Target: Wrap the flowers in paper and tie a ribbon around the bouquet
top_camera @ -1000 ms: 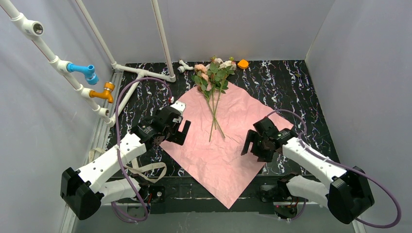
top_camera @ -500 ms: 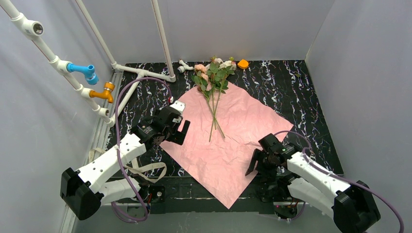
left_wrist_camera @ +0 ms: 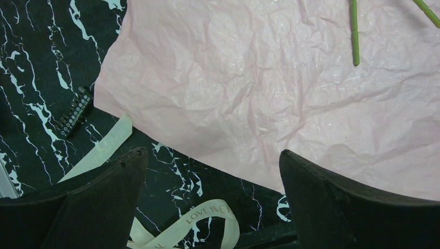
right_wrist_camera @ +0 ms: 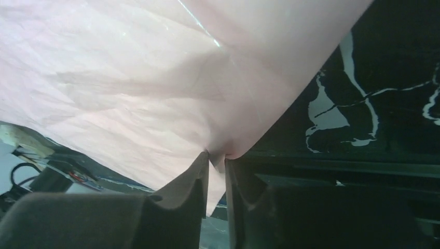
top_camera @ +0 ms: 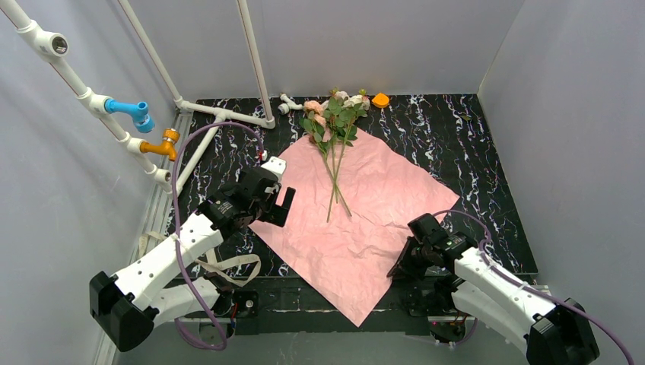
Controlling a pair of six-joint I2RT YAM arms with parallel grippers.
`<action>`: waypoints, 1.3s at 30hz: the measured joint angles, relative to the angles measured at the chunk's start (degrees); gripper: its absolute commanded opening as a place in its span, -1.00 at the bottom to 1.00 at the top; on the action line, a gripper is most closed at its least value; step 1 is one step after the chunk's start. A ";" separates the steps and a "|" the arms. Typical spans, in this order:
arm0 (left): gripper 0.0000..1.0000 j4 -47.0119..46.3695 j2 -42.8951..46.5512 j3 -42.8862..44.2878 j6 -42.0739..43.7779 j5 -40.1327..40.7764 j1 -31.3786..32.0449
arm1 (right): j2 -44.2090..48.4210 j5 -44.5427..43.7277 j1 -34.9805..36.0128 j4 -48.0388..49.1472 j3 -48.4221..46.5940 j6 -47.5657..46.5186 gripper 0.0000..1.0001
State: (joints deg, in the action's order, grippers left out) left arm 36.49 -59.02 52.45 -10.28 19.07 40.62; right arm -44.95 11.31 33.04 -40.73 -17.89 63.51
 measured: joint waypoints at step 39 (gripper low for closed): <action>0.96 -12.94 20.02 -17.18 34.29 -2.27 34.86 | 6.49 -5.31 0.00 -1.33 -12.66 14.58 -0.97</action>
State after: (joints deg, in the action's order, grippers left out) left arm 23.55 -39.00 35.27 24.01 16.80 75.48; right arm -38.46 6.00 33.04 -42.06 -30.55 78.08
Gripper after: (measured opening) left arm 0.981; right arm 0.028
